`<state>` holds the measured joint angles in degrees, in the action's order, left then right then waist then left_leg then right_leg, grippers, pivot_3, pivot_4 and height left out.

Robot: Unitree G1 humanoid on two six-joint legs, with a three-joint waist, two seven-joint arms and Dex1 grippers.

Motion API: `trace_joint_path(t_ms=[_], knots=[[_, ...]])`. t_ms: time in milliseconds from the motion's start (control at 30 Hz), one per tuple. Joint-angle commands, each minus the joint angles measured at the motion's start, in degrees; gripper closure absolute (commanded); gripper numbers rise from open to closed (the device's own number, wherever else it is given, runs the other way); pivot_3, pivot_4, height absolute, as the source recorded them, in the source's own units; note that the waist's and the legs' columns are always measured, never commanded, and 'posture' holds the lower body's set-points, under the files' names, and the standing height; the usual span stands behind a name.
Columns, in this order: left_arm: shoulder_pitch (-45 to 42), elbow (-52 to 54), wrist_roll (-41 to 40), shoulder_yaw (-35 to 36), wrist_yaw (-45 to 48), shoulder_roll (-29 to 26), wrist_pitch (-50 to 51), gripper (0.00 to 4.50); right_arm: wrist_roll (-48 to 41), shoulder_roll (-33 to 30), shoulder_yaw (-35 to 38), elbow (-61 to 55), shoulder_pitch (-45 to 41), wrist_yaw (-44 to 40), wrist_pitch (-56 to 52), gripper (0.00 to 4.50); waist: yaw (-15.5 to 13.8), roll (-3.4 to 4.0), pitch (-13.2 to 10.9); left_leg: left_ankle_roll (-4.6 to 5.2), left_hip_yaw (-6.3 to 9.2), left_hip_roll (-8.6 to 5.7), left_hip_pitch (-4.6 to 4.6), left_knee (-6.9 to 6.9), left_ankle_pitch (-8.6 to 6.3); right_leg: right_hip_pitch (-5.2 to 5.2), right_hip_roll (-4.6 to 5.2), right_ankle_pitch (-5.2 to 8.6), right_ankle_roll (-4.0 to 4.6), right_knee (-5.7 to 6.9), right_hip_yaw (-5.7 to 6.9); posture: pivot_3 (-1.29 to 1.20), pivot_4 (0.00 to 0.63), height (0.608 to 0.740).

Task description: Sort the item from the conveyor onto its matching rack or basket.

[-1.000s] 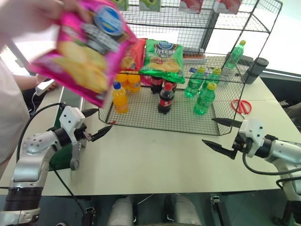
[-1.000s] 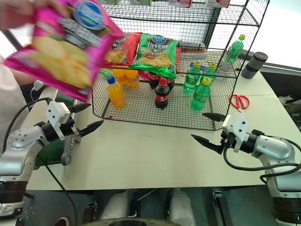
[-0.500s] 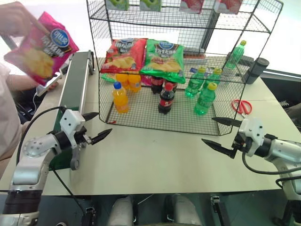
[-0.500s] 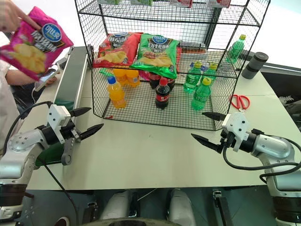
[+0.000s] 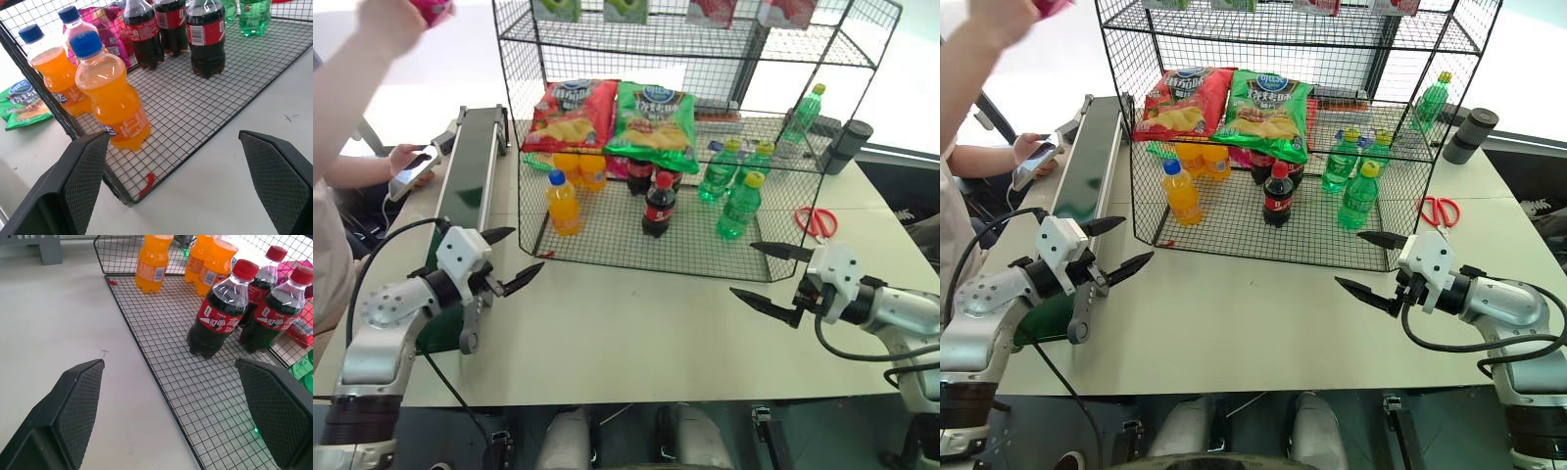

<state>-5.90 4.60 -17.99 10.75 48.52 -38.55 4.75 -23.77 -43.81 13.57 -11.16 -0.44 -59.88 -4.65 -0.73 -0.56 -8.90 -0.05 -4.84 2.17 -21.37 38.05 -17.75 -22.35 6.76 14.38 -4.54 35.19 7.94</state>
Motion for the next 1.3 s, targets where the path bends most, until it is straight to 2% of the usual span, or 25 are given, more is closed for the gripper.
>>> trace_joint_path(t_ms=[33, 533, 900, 1100, 1300], knots=[[-0.12, 0.74, 0.00, 0.72, -0.25, -0.15, -1.12, 0.00, -0.89, -0.09, 0.68, -0.81, -0.70, -0.17, 0.79, 0.03, 0.00, 0.00, 0.00, 0.00, 0.00, 0.00, 0.00, 0.00, 0.00, 0.00, 0.00, 0.00, 0.00, 0.00, 0.00, 0.00, 0.150, 0.740], [1.69, 1.22, 0.59, 1.32, -0.37, -0.71, -1.71, 0.00, -0.21, -0.15, -0.51, 0.30, -1.82, -0.70, 1.49, 0.03, 0.03, 0.00, 0.00, 0.00, 0.00, 0.00, 0.00, 0.00, 0.00, 0.00, 0.00, 0.00, 0.00, 0.00, 0.00, 0.00, 0.150, 0.740], [4.65, 1.84, 3.39, 4.71, -4.52, -1.34, -4.38, 0.00, -1.27, 1.28, -3.21, -0.05, -4.27, -0.67, -0.92, 0.03, 0.02, 0.00, 0.00, 0.00, 0.00, 0.00, 0.00, 0.00, 0.00, 0.00, 0.00, 0.00, 0.00, 0.00, 0.00, 0.00, 0.150, 0.740], [8.93, 3.26, 6.84, 6.89, -7.31, -2.38, -7.42, 0.00, -5.14, 4.81, -7.33, 0.16, -8.31, -2.03, -5.74, 0.03, 0.12, 0.00, 0.00, 0.00, -0.02, 0.05, 0.01, 0.00, 0.00, -0.02, 0.00, -0.01, 0.01, 0.02, 0.01, 0.00, 0.150, 0.740], [13.61, 4.91, 13.55, 9.74, -12.07, -3.65, -12.14, 0.00, -9.95, 10.44, -11.10, 1.25, -13.80, -5.31, -8.63, 0.03, 0.15, -0.01, 0.01, 0.00, -0.02, 0.08, -0.01, 0.00, 0.00, -0.06, 0.00, -0.01, 0.02, 0.02, 0.01, 0.00, 0.150, 0.740]])
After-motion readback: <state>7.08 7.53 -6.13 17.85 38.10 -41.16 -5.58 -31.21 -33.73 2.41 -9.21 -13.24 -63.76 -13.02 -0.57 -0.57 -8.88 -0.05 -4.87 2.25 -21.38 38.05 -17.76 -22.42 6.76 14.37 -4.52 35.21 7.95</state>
